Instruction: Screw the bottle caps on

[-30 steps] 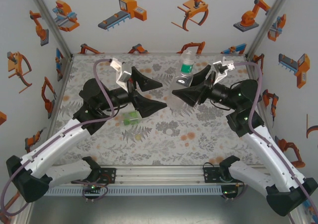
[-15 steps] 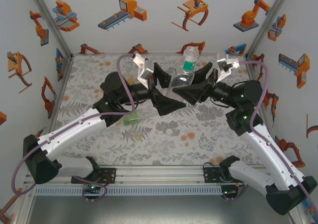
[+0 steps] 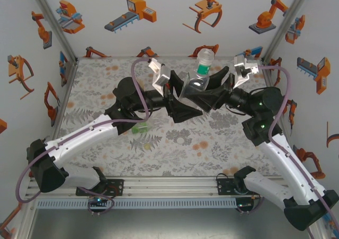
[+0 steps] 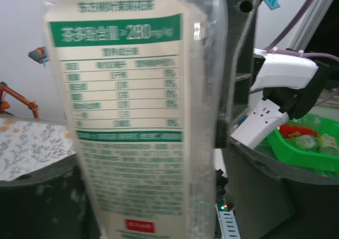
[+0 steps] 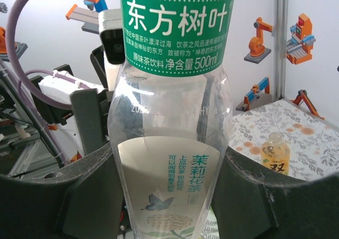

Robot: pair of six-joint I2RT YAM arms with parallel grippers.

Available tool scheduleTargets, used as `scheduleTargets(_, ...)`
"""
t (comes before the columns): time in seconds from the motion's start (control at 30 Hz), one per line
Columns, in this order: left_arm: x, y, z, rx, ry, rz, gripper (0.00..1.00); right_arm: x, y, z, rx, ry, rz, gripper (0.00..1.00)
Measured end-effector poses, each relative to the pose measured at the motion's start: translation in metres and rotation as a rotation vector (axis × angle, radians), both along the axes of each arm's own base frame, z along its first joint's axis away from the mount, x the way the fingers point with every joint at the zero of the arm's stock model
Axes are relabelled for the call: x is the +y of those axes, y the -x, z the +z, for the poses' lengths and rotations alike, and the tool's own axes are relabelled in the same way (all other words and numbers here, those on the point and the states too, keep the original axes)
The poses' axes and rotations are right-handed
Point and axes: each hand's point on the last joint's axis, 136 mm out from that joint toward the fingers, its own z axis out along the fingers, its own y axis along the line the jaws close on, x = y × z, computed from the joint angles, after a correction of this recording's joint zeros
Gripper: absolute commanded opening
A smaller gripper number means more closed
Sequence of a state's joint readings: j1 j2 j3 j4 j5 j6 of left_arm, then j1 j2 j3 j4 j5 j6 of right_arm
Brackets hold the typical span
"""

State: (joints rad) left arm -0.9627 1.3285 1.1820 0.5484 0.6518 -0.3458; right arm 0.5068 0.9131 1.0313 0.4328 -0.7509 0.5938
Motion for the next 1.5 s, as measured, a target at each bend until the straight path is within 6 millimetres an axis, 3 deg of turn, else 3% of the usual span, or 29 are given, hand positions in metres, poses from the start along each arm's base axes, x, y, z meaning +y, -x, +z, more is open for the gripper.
scheduleTargets(0.23,0.0,0.001,0.003,-0.005,0.011,-0.002,0.5,-0.001,0.004,0.004,-0.009,0.0,0.01,0.36)
scheduleTargets(0.4,0.0,0.003,0.006,-0.008,0.02,-0.006,0.48,-0.001,0.006,0.008,-0.007,0.004,0.01,0.64)
scheduleTargets(0.57,0.0,0.003,0.006,-0.009,0.019,-0.008,0.46,-0.007,0.011,0.029,-0.035,-0.023,-0.009,0.74)
scheduleTargets(0.7,0.0,0.006,0.008,-0.017,0.026,-0.016,0.46,-0.012,0.016,0.048,-0.063,-0.038,-0.022,0.72)
scheduleTargets(0.83,-0.001,0.008,0.009,-0.022,0.029,-0.025,0.47,-0.011,0.014,0.057,-0.069,-0.036,-0.03,0.6)
scheduleTargets(1.07,-0.001,0.009,0.007,-0.026,0.019,-0.029,0.68,-0.01,0.01,0.054,-0.055,-0.025,-0.038,0.44)
scheduleTargets(1.2,-0.002,0.008,0.011,-0.032,0.008,-0.02,0.71,-0.01,0.01,0.053,-0.053,-0.022,-0.035,0.41)
scheduleTargets(1.33,0.0,0.009,0.03,-0.067,0.021,-0.015,0.71,-0.011,0.013,0.054,-0.056,-0.022,-0.035,0.4)
scheduleTargets(1.5,0.001,0.01,0.042,-0.091,0.024,-0.01,0.66,-0.012,0.016,0.055,-0.062,-0.025,-0.035,0.39)
